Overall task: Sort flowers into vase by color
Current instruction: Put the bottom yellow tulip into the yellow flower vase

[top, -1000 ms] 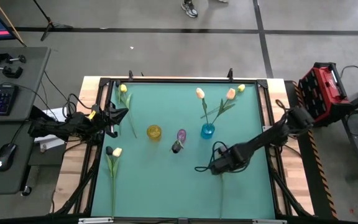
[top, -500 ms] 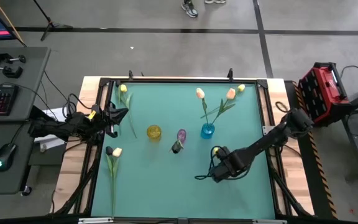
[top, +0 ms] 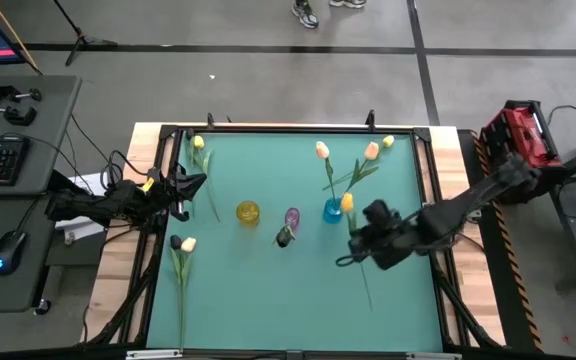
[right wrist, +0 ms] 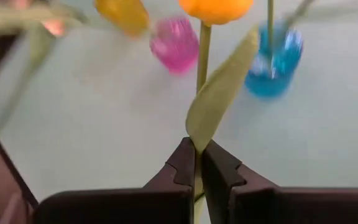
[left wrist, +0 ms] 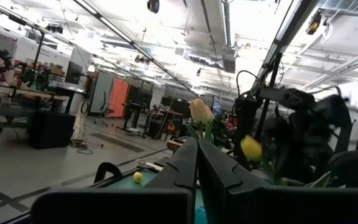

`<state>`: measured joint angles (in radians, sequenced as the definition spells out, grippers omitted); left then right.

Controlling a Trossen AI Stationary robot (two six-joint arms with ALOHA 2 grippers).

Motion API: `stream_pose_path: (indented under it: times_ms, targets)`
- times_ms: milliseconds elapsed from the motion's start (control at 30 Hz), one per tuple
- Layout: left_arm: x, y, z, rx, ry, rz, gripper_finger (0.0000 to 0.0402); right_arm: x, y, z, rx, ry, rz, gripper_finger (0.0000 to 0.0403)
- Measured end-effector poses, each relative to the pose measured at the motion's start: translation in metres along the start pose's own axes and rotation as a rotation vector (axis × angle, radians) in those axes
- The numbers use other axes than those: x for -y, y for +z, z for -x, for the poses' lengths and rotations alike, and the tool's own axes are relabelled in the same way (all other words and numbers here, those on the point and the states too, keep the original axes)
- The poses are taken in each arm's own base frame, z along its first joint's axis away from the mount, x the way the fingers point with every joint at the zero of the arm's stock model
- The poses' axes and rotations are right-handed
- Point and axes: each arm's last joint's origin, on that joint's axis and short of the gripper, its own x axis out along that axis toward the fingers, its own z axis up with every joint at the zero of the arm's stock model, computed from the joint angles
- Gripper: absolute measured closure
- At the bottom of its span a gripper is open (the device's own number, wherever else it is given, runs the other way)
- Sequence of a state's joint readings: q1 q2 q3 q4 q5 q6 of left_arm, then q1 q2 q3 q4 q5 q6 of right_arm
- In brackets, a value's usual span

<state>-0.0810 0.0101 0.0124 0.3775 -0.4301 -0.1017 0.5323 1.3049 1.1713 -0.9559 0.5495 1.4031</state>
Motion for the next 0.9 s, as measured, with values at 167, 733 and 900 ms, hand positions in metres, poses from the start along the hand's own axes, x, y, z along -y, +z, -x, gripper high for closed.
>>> stream_pose_path:
  times_ms: [167,733,900]
  targets:
    - [0.0,0.0,0.0,0.0,0.0,0.0,0.0401,0.003,0.015,0.02,0.111,0.105,0.052,0.0402]
    - [0.0,0.0,0.0,0.0,0.0,0.0,0.0401,-0.018,0.033,0.046,0.26,0.406,0.237,0.0403]
    - [0.0,0.001,0.0,0.01,-0.002,0.014,0.0401,-0.019,0.049,0.071,0.388,0.546,0.264,0.0403]
